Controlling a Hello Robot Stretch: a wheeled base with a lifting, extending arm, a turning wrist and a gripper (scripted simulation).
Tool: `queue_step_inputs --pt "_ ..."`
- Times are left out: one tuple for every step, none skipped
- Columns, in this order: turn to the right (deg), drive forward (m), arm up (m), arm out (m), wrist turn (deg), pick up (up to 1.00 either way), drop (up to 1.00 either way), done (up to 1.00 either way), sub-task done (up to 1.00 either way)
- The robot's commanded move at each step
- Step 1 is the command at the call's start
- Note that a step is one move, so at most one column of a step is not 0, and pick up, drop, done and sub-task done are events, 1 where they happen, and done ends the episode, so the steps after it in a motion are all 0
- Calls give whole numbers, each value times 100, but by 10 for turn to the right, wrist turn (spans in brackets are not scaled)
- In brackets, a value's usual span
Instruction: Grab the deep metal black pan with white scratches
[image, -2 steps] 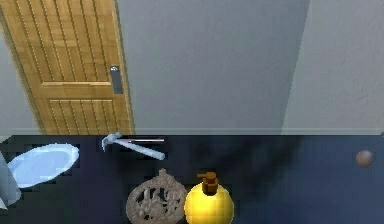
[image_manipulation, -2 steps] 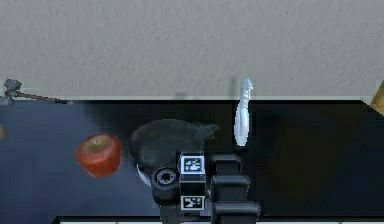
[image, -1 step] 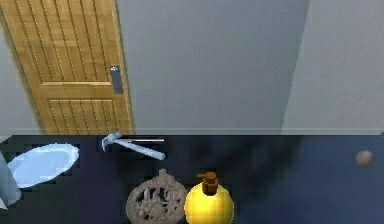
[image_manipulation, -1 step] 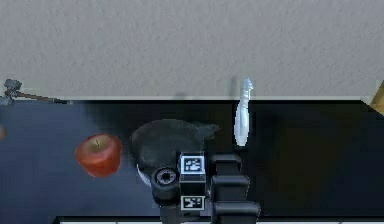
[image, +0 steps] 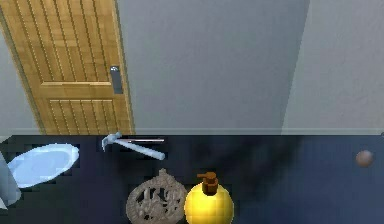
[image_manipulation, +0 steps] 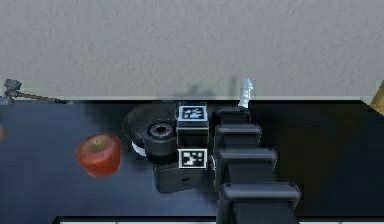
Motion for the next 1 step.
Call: queue_step_inputs --pt "0 0 0 0 0 0 0 100 0"
